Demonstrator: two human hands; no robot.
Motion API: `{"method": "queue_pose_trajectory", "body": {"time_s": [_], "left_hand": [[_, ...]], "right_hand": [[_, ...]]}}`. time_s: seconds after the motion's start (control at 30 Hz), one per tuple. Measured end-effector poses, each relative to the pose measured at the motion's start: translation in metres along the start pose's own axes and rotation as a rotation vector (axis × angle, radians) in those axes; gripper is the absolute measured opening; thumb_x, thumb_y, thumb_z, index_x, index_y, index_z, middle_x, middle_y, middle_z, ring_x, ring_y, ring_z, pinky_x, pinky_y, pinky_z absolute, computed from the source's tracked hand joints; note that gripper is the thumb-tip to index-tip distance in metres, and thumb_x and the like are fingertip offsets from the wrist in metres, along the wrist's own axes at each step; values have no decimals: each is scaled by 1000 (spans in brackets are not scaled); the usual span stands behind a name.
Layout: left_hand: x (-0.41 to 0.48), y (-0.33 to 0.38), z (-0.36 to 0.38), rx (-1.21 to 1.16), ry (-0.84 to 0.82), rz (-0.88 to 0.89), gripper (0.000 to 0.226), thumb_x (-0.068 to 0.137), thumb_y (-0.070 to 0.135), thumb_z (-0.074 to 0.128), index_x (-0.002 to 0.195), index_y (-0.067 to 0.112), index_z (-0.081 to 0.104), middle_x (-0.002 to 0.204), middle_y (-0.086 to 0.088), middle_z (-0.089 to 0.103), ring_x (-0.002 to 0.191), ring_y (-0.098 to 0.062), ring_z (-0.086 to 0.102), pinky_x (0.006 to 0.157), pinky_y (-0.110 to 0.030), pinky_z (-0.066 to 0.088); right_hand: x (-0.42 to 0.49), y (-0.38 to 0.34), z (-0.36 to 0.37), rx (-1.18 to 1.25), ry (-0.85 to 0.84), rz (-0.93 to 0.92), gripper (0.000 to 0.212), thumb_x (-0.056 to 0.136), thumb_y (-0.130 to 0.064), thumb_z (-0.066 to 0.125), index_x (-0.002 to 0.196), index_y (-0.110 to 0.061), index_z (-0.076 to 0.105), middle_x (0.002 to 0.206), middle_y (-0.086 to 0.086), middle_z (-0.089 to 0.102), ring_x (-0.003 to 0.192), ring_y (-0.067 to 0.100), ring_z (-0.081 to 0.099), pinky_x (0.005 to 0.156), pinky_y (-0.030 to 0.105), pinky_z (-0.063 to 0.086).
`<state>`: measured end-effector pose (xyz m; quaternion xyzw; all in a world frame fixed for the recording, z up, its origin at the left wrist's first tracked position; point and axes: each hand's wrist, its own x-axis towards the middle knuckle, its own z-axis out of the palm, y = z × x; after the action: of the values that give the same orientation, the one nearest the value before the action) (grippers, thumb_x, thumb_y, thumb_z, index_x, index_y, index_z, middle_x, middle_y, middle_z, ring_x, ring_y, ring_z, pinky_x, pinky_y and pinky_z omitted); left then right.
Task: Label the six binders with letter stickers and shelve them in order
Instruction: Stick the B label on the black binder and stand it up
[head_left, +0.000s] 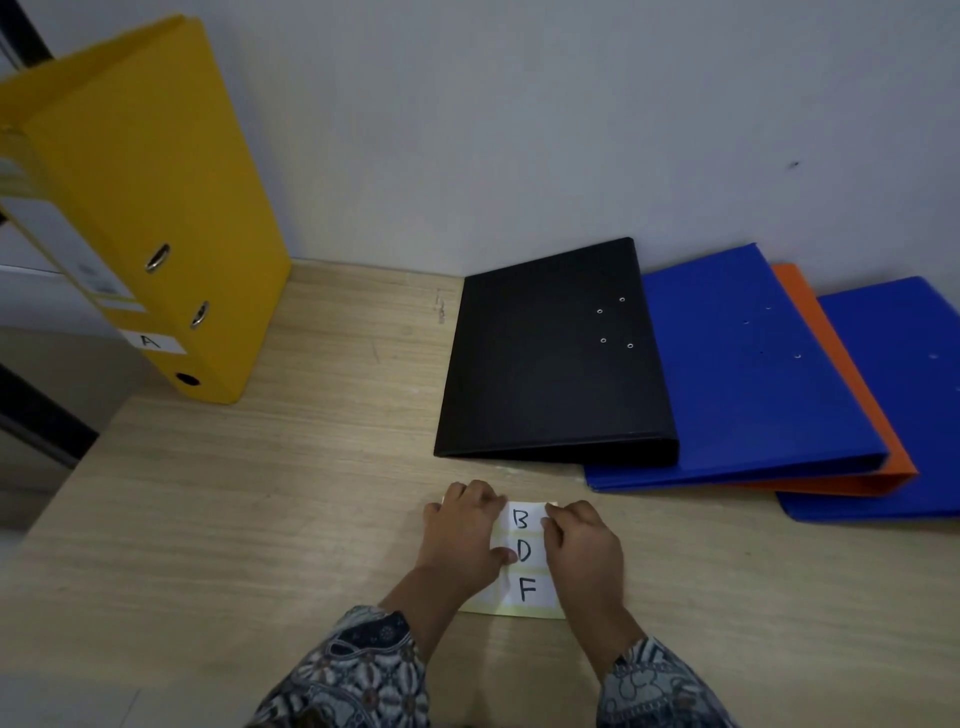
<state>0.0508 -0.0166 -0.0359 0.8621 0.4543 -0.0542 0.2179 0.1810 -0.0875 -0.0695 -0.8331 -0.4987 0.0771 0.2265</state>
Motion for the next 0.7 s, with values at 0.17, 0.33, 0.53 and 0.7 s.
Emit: {"method": "queue_pose_trajectory", "body": {"time_s": [0.17,0.33,0.53,0.7], "left_hand": [[-1,0,1,-6,6,0,65,85,49,59,142,28,37,139,6,35,129,-17,30,102,-40,29],[0,-2,3,2,11,11,65,84,50,59,141,27,38,140,6,35,129,-17,31,102,-40,30],[0,-4,7,-30,53,5,69,82,52,61,142,26,36,140,6,36,129,-16,32,103,-37,29],[-2,-6,9,-62,98,7,75,80,53,62,143,27,28,140,7,37,129,-15,33,102,-33,29]], "right_hand": [[6,-1,-2,72,3,107,12,82,-9,65,90,-8,73,90,8,67,69,25,63,61,29,46],[4,1,0,63,30,25,4,76,-7,68,78,-11,70,83,5,63,57,24,60,49,25,41],[-5,4,-5,72,3,-39,6,75,-16,67,78,-21,67,84,-4,62,63,14,59,50,21,38],[-4,1,-17,215,-104,92,5,84,-19,60,84,-24,62,82,-10,58,70,8,54,54,20,36]]}}
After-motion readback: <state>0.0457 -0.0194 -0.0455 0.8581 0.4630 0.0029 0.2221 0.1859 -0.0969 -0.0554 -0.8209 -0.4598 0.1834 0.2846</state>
